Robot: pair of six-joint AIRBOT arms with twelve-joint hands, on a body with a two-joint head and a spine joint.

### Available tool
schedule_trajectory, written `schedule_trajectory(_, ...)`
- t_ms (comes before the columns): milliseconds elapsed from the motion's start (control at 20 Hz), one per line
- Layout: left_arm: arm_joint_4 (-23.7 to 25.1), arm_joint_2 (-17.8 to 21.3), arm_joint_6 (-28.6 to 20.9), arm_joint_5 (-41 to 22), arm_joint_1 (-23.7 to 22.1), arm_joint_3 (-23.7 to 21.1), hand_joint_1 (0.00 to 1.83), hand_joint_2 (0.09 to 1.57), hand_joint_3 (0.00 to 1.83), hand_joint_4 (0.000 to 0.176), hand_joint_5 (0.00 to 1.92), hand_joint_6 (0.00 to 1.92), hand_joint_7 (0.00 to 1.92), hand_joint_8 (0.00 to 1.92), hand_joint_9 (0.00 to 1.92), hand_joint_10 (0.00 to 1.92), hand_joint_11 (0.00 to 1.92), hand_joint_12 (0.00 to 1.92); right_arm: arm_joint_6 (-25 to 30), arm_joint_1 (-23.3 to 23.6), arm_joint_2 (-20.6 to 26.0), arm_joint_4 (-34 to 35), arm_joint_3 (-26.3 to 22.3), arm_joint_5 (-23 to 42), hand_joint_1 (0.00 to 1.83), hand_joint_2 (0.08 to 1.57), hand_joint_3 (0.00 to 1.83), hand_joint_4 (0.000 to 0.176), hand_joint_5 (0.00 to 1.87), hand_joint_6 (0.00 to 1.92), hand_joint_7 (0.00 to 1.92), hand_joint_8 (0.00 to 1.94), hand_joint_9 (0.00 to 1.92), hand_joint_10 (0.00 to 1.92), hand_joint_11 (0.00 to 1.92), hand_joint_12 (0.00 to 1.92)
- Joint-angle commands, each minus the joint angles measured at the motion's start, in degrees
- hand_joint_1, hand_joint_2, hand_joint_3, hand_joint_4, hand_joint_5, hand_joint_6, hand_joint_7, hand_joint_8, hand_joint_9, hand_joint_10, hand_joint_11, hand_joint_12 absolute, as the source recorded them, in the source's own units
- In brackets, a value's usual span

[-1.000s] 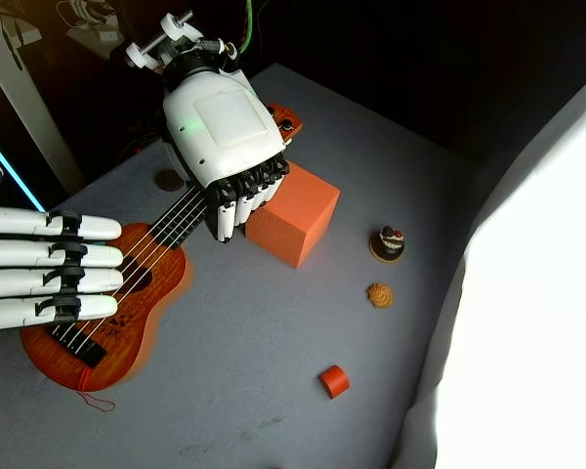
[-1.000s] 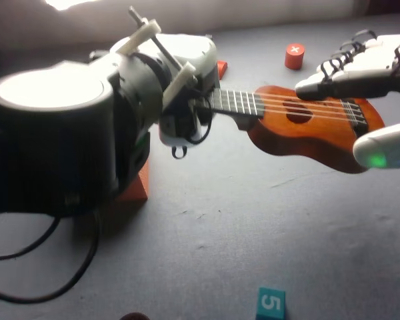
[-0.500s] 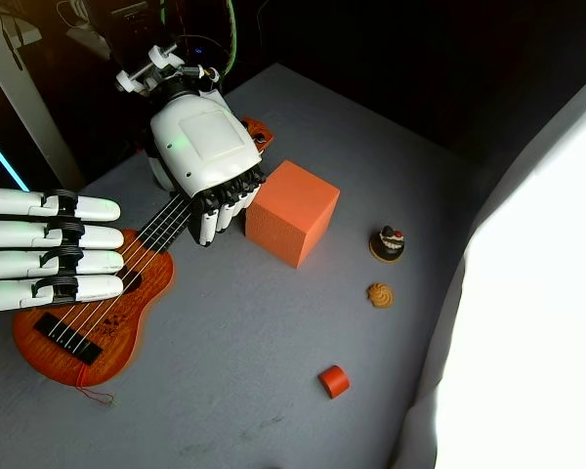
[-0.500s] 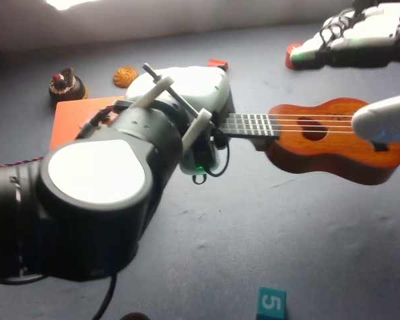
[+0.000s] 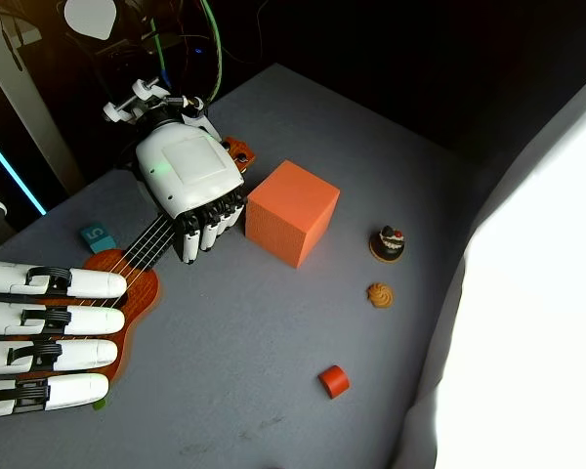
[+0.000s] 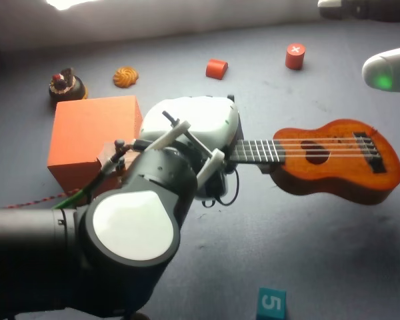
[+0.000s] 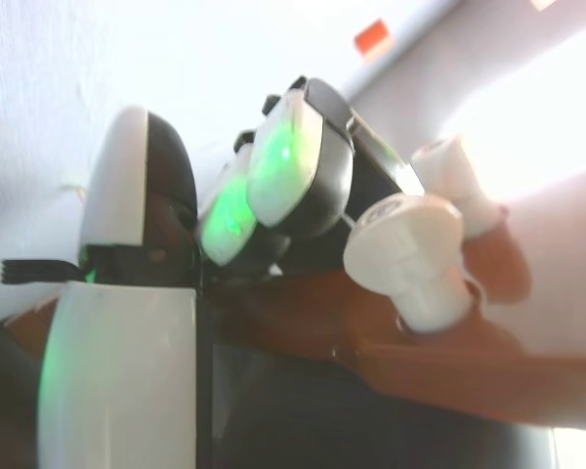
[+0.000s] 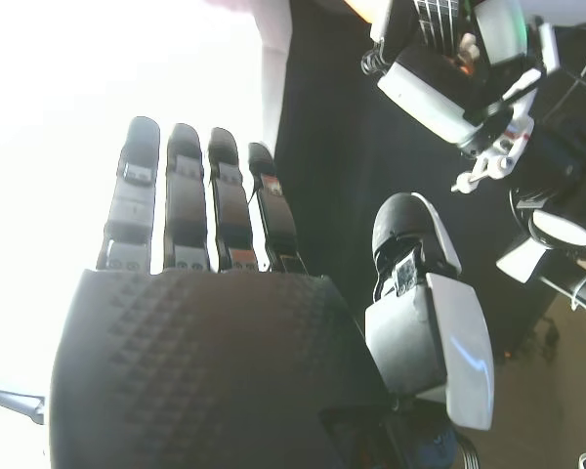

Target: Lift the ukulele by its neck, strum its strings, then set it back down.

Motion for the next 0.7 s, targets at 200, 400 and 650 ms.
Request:
schedule_trajectory(200, 6.2, -1.9, -1.2, 3.0, 2.2, 1.4, 1.38, 1.23, 0.0, 0.124, 1.16, 1.92, 1.31, 1.92, 1.46, 1.92, 1.47, 1.92, -0.1, 0.5, 0.4, 2.2, -0.3, 4.0, 0.0, 1.28, 0.0, 0.0, 0.15, 0.01, 0.16, 0.01, 0.1, 0.0, 0.0, 0.0)
schedule_trajectory(400, 7.0, -4.0, -2.2, 4.4, 3.9, 2.8, 1.39, 1.23, 0.0, 0.13, 1.2, 1.92, 1.32, 1.92, 1.45, 1.92, 1.47, 1.92, -0.2, 0.5, 0.4, 2.2, -0.4, 4.3, 0.0, 1.29, 0.0, 0.0, 0.15, 0.01, 0.17, 0.01, 0.1, 0.01, 0.01, 0.01)
schedule_trajectory(650, 9.1, -6.5, -4.7, 4.5, 6.3, 5.7, 1.4, 1.22, 0.0, 0.137, 1.19, 1.92, 1.33, 1.92, 1.45, 1.92, 1.47, 1.92, -0.2, 0.4, 0.4, 2.4, -0.4, 5.1, 0.0, 1.29, 0.0, 0.0, 0.16, 0.02, 0.18, 0.01, 0.12, 0.01, 0.04, 0.02)
